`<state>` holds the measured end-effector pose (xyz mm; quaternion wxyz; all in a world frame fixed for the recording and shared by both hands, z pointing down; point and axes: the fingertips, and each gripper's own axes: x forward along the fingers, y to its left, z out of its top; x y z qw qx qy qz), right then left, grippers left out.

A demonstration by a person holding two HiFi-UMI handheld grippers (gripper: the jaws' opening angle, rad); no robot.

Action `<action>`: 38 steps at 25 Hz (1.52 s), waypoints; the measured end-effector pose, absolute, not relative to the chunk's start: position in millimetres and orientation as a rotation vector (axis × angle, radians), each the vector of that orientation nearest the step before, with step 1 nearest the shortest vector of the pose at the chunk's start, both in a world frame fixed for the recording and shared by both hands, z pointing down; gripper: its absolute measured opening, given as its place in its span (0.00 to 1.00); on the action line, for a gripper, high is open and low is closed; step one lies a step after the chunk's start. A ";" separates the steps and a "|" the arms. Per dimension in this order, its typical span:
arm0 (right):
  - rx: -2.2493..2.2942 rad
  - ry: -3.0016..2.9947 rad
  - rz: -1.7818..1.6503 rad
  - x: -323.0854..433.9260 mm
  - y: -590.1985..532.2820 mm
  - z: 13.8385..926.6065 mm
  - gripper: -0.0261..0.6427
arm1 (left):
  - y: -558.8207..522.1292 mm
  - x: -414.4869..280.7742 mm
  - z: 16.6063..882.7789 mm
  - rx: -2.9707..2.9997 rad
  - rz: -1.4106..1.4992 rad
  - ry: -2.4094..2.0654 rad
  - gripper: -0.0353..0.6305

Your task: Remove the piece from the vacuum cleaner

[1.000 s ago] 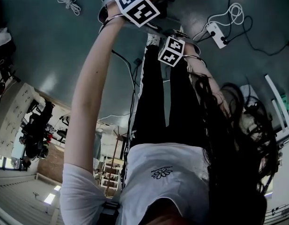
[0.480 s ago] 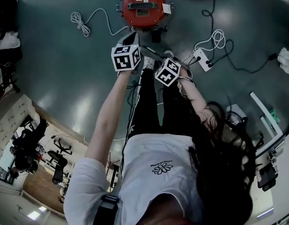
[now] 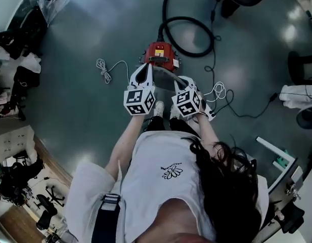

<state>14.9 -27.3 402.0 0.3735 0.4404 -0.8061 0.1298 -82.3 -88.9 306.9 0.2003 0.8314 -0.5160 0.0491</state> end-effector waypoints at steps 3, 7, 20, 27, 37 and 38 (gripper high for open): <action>1.228 -2.170 0.120 10.0 -50.3 321.7 0.07 | -90.1 -78.8 250.9 2.425 0.010 -1.467 0.06; 1.416 -2.299 -0.078 9.4 -73.0 217.1 0.08 | -93.8 -85.0 181.5 2.542 -0.153 -1.546 0.06; 1.800 -2.516 -0.099 35.1 -84.3 92.0 0.08 | -88.0 -111.3 75.2 2.673 -0.388 -1.576 0.06; 1.821 -2.440 -0.106 37.3 -77.9 105.7 0.08 | -89.0 -98.8 88.3 2.684 -0.332 -1.501 0.06; 1.927 -2.421 -0.120 51.6 -80.7 92.5 0.08 | -96.8 -72.9 84.9 2.739 -0.339 -1.414 0.06; 1.933 -2.420 -0.123 52.4 -81.7 91.0 0.08 | -99.1 -72.1 83.6 2.741 -0.342 -1.411 0.06</action>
